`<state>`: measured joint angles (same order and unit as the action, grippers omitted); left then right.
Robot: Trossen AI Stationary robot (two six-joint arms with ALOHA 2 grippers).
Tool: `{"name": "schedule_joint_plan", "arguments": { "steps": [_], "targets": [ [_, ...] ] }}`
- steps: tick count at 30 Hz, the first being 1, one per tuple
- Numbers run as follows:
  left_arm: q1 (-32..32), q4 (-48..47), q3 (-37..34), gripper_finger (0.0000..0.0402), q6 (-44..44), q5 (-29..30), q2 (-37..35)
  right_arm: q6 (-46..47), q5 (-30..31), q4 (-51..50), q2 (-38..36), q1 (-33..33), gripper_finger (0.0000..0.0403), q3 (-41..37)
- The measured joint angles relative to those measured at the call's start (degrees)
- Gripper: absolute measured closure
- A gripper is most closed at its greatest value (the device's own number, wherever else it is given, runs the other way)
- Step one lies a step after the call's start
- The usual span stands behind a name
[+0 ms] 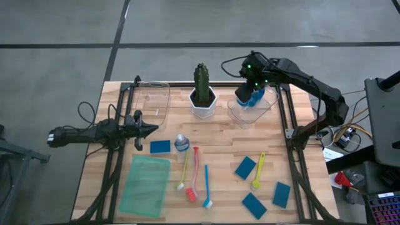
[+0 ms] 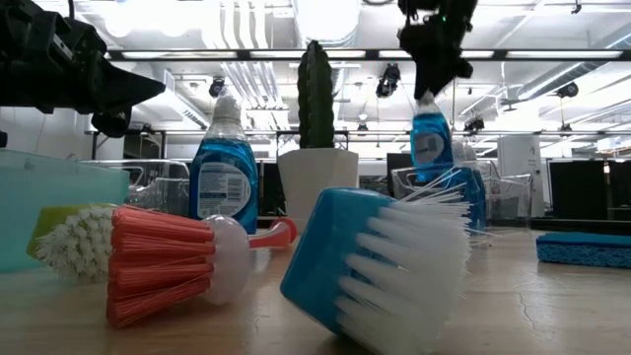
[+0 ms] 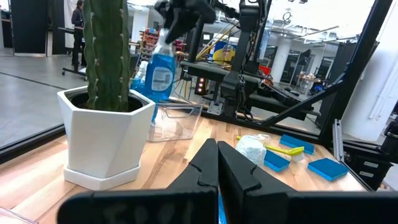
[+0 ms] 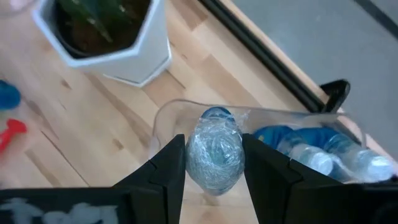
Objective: Pick & Place Kitchen Sink Supplies
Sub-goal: Put the dishwashing liquid bottle into the right transparent bin
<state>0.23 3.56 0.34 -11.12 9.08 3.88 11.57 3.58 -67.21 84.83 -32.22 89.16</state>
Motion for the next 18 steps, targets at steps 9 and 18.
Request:
{"name": "schedule_joint_plan", "arguments": {
  "steps": [9,18],
  "targets": [
    [0.0,0.02,0.0,0.0401,0.01,0.0,0.0,-2.18,-0.83,6.5,-1.23,-2.97,0.0271,-9.76],
    [-0.04,0.0,0.0,0.0401,-0.02,0.0,0.01,-2.52,-2.94,12.55,-1.45,-4.29,0.0271,-15.22]
  ]
}}
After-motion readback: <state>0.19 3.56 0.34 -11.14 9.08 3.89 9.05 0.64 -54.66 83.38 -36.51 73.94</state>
